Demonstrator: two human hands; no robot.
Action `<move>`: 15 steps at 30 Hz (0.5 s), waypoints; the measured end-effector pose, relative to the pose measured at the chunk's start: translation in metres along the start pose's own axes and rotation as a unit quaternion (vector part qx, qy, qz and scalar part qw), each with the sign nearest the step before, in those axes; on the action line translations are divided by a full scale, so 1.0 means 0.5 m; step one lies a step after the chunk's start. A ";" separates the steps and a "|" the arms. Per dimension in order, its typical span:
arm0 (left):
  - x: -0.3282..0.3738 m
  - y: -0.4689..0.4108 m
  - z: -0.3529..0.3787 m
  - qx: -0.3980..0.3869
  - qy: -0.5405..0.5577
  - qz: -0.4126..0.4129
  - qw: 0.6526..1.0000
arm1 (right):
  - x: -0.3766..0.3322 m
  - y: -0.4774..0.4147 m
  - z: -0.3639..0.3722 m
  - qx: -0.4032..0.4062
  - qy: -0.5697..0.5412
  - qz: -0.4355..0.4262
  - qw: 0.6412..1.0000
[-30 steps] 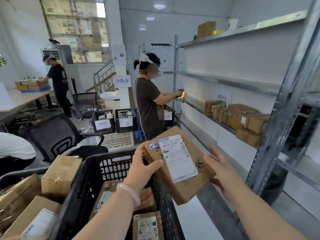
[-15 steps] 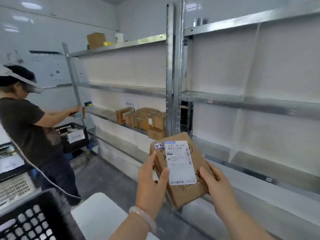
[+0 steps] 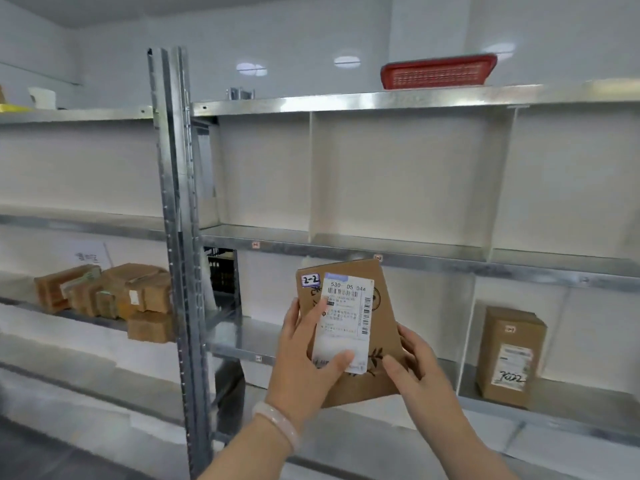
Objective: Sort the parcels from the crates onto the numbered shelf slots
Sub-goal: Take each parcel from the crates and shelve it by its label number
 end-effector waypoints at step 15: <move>0.066 -0.178 0.326 -0.060 0.048 0.110 0.991 | 0.042 -0.113 -0.349 0.066 0.247 -0.077 0.964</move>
Point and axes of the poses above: each hand's wrist, its own y-axis away from the middle knuckle, its own z-axis out of the palm, x = y × z, the point moved 1 cm from there along -y, towards the middle knuckle, and after that the axes turned 2 degrees about -x, right-handed, at the moved point
